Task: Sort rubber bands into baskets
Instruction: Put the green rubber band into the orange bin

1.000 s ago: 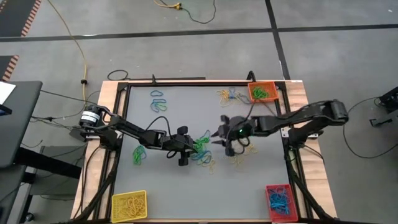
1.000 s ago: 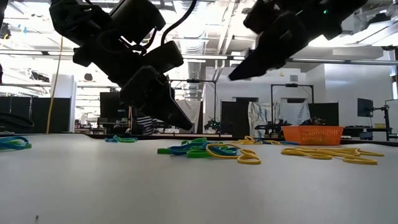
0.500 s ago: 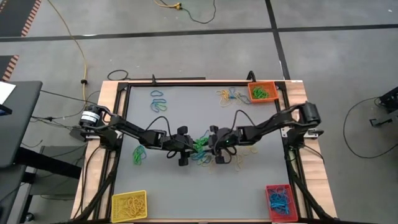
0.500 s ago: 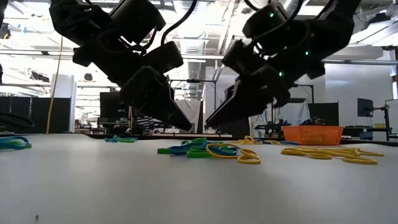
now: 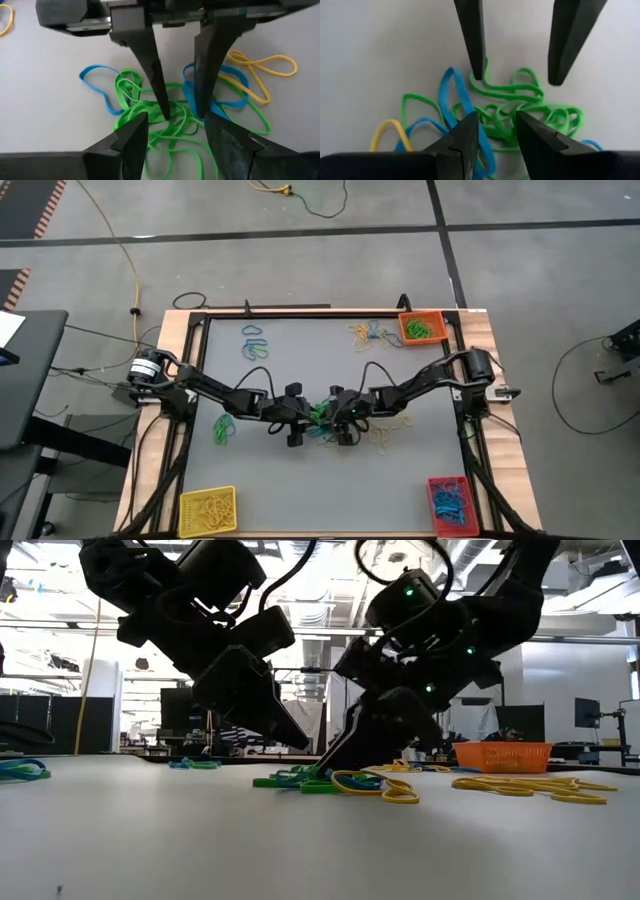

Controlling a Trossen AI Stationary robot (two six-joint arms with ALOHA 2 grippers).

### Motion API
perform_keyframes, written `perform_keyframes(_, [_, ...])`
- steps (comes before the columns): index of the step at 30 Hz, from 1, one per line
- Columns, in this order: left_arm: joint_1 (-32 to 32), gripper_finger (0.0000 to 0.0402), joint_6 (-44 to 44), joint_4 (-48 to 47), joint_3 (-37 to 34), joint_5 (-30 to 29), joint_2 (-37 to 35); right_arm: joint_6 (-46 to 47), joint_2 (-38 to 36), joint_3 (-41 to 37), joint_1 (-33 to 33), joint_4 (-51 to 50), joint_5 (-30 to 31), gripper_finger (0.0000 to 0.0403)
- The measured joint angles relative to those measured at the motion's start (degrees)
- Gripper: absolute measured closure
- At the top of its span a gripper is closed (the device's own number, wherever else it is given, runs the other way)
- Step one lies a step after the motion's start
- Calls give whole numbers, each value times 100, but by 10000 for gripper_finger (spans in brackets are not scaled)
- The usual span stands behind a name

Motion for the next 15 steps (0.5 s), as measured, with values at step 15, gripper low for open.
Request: perform_keyframes(15, [0, 216, -5, -10, 0, 4, 0, -68, -69, 97, -20, -357, 113, 345])
